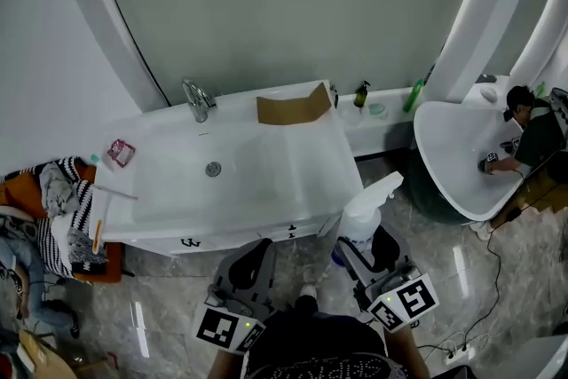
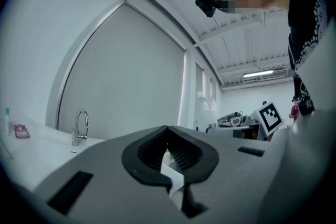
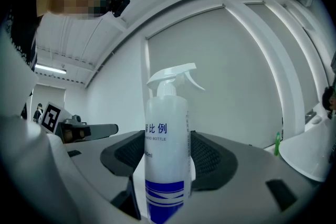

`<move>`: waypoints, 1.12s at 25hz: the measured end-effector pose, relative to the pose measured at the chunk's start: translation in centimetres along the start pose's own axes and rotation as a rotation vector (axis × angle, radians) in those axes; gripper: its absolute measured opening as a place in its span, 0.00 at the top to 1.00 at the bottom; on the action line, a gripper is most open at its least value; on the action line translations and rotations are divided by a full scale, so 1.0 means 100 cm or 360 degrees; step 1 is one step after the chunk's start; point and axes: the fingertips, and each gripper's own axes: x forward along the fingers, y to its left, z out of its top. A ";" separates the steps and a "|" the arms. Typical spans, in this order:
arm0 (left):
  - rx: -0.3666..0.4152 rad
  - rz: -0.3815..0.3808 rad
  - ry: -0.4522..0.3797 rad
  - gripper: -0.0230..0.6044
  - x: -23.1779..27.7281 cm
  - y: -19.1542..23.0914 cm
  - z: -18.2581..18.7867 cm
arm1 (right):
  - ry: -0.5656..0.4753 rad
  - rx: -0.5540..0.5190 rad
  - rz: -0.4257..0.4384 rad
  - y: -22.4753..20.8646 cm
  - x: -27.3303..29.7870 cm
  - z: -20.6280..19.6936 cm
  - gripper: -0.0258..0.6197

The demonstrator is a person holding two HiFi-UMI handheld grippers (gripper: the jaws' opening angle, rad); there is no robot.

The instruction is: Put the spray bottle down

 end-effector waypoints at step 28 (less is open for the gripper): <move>-0.0057 -0.0135 0.0093 0.96 0.104 0.132 0.013 | 0.0052 0.0033 -0.0148 -0.055 0.154 -0.010 0.53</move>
